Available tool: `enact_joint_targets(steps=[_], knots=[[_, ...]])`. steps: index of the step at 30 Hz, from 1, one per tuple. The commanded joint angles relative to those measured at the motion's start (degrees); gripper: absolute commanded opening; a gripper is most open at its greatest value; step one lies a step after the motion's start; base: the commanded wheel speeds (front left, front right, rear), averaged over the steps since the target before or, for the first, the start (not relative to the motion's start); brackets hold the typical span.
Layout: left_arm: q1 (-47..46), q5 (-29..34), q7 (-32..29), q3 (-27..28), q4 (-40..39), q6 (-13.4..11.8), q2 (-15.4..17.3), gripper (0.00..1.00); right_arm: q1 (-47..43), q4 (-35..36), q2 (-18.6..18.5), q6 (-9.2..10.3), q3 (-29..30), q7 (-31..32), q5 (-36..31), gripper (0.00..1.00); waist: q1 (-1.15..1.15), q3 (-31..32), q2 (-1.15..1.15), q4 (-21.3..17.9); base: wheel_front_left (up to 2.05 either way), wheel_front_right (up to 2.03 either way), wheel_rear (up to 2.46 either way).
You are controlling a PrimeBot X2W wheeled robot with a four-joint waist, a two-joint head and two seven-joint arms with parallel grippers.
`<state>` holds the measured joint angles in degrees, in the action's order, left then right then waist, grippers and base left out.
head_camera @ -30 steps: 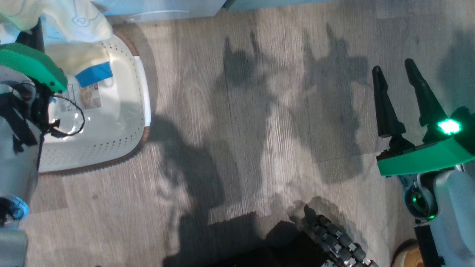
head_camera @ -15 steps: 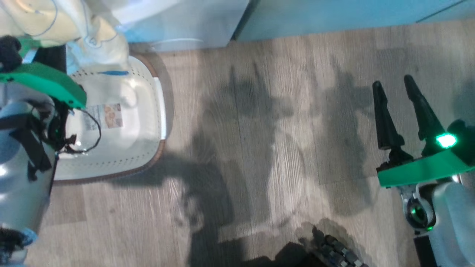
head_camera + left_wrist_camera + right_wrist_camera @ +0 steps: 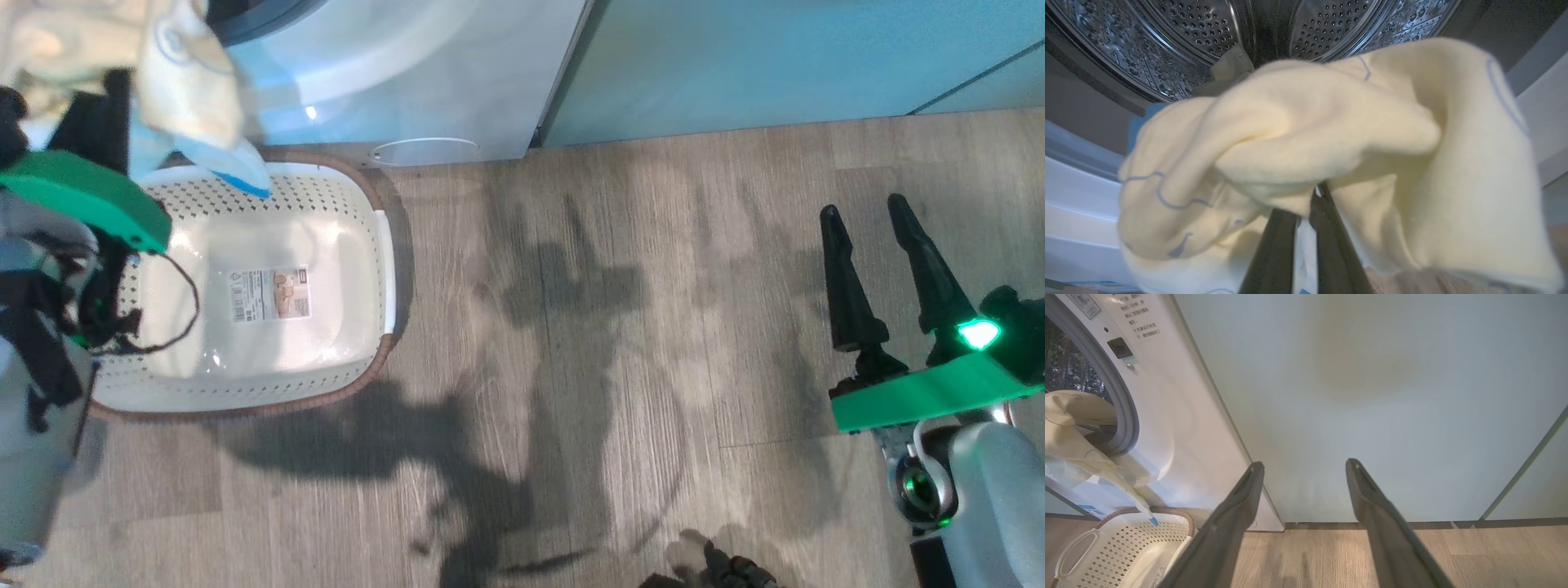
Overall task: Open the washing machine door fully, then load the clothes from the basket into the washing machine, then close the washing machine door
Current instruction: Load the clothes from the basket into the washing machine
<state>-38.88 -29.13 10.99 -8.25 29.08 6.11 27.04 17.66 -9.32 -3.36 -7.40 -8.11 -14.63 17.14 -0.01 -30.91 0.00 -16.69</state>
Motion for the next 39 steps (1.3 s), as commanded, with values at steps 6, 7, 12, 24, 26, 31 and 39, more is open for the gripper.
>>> enact_joint_targets(steps=[6, 7, 12, 24, 26, 31, 39], knots=[[-4.5, 0.8, -6.5, 3.0, -7.8, -2.8, 6.8, 0.00, -0.6, 1.6, -0.3, -0.09, -1.3, -0.4, 0.5, 1.00, 0.01, -0.7, 0.00, -0.5, 0.00, 0.00, 0.00], [-5.2, 0.8, -7.5, 3.1, -8.4, -3.1, 7.3, 0.00, -0.5, 1.6, -0.3, -0.09, -1.4, -0.4, 0.6, 1.00, 0.01, -0.8, 0.00, -0.7, 0.00, 0.00, 0.00], [-9.7, 0.4, -11.2, 3.4, -9.1, -3.6, 9.1, 0.00, 0.0, 1.6, -0.1, -0.09, -2.2, -0.4, 0.9, 1.00, 0.01, -2.0, 0.00, -1.6, 0.00, 0.00, 0.00], [-25.1, 2.0, -13.7, 1.5, 0.6, -2.5, 11.0, 0.00, 1.8, 1.8, 0.2, -0.09, -2.9, -0.4, 1.3, 1.00, 0.01, -6.2, 0.00, -3.7, 0.00, 0.00, 0.00], [-28.0, 2.4, -13.4, 0.7, 3.0, -2.1, 10.7, 0.00, 2.1, 1.8, 0.2, -0.09, -3.0, -0.4, 1.3, 1.00, 0.01, -7.0, 0.00, -3.8, 0.00, 0.00, 0.00], [-34.2, 3.3, -12.2, -0.8, 7.8, -1.2, 10.2, 0.00, 2.9, 1.9, 0.2, -0.09, -3.2, -0.4, 1.3, 1.00, 0.01, -8.7, 0.00, -4.1, 0.00, 0.00, 0.00], [-45.5, 5.3, -8.2, -3.1, 16.0, -0.3, 9.4, 0.00, 4.7, 2.3, 0.3, -0.09, -3.9, -0.4, 1.5, 1.00, 0.01, -12.1, 0.00, -5.4, 0.00, 0.00, 0.00]])
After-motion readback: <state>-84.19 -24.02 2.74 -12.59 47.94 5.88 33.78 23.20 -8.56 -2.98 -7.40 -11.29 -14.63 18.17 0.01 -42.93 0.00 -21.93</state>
